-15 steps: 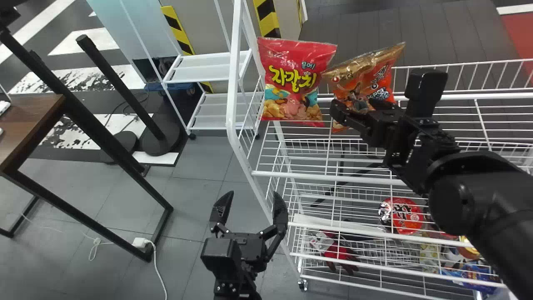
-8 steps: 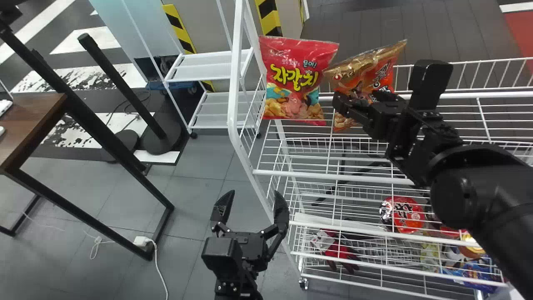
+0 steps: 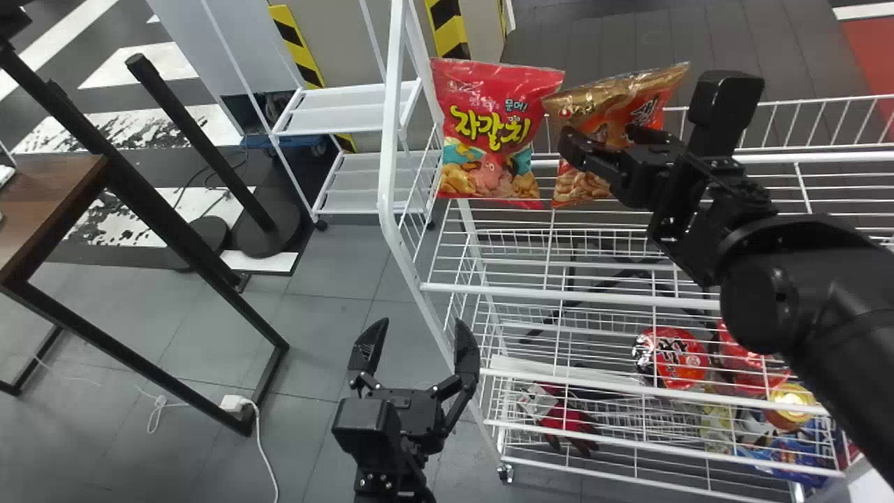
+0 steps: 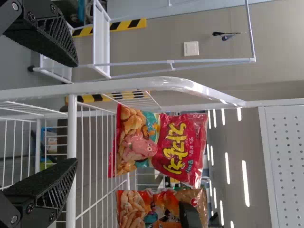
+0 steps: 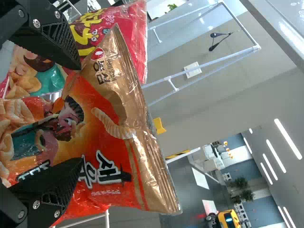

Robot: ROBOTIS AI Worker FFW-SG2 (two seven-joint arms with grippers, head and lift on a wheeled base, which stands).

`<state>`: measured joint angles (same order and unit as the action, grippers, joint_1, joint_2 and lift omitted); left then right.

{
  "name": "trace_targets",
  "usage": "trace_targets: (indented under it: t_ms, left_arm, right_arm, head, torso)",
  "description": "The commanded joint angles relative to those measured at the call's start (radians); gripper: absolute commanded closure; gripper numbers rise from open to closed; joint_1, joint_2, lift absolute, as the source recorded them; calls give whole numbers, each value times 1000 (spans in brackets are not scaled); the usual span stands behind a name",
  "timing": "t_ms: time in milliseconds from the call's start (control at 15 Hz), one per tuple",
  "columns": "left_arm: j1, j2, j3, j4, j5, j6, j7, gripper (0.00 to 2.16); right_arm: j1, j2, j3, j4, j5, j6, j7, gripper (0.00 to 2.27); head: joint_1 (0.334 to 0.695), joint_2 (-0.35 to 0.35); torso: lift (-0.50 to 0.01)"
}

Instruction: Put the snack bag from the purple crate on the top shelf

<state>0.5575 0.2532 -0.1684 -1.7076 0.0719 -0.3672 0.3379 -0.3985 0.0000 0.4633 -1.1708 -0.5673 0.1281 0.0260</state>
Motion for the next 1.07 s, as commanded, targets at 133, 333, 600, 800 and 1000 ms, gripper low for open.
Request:
trace_targets:
  t_ms: [133,333,600,800,1000]
  left_arm:
    - [1,1,1,2,2,-5,1,107]
    - [1,1,1,2,3,-5,0,107]
    - [1,1,1,0,3,-5,0,107]
    - [7,1,1,-12,2,-5,0,107]
    - [13,3,1,-29,0,1,-2,107]
  right_arm:
    - [-5,1,0,3,-3,6,0,154]
    - [18,1,0,-7,-2,6,2,154]
    - [81,1,2,-92,9,52,0,154]
    - [194,1,9,-248,46,132,-1,154]
    - [336,1,5,-471,124,196,-26,154]
  head:
    - [695,297]
    - [695,298]
    - [695,306]
    - [695,329]
    - [695,350]
  torso:
    - [-1]
    - [-1]
    - [-1]
    - [-1]
    - [-1]
